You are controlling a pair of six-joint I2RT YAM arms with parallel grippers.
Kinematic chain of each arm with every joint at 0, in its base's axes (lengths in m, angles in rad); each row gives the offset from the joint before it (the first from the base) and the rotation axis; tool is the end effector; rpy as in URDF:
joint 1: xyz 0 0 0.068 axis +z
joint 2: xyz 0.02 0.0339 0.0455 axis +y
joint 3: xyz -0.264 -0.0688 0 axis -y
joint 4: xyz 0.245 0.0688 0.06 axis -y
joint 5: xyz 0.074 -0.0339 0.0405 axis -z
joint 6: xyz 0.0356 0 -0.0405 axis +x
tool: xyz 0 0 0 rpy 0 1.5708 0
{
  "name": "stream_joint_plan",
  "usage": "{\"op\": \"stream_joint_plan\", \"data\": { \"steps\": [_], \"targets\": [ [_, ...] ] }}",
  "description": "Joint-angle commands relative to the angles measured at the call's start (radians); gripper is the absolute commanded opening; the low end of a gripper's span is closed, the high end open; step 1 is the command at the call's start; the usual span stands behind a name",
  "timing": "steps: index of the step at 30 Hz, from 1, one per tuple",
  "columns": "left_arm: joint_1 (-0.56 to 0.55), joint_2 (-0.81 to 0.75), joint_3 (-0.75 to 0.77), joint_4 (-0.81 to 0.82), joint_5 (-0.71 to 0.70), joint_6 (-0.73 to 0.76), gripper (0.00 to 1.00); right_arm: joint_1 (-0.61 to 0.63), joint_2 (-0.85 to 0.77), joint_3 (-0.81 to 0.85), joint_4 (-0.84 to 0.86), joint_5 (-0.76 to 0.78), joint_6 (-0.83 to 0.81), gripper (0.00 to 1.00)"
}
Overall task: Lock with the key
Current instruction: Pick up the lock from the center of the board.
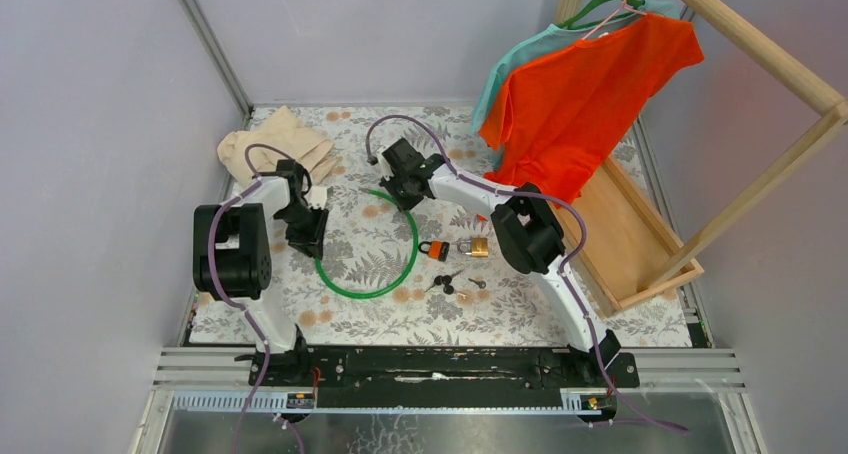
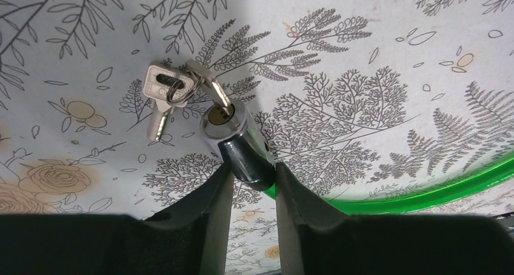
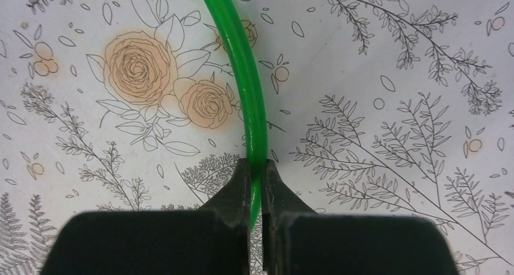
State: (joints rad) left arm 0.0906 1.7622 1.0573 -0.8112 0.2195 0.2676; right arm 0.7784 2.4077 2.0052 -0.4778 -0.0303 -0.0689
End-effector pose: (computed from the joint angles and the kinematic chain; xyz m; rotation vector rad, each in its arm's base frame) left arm 0.3011 0.0196 0.1510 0.2772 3.0202 -0.3141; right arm 0.3800 0.3762 0.1651 -1.0328 2.2573 0.3454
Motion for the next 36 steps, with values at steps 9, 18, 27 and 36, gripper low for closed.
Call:
{"op": "stream_joint_plan", "data": {
  "steps": [9, 18, 27, 36],
  "targets": [
    [-0.087, 0.075, 0.045, 0.166, -0.14, 0.095, 0.05, -0.005, -0.066, -0.06, 0.067, -0.07, 0.033, 0.13],
    [-0.091, 0.114, 0.086, 0.154, -0.118, 0.116, 0.03, -0.006, -0.02, -0.052, 0.071, -0.057, -0.027, 0.27],
    [-0.091, 0.12, 0.091, 0.158, -0.113, 0.127, 0.04, -0.006, -0.011, -0.093, 0.1, -0.046, -0.063, 0.33],
    [-0.091, 0.091, 0.073, 0.196, -0.106, 0.09, 0.0, -0.015, -0.043, -0.118, 0.108, -0.076, -0.066, 0.0]
  ]
}}
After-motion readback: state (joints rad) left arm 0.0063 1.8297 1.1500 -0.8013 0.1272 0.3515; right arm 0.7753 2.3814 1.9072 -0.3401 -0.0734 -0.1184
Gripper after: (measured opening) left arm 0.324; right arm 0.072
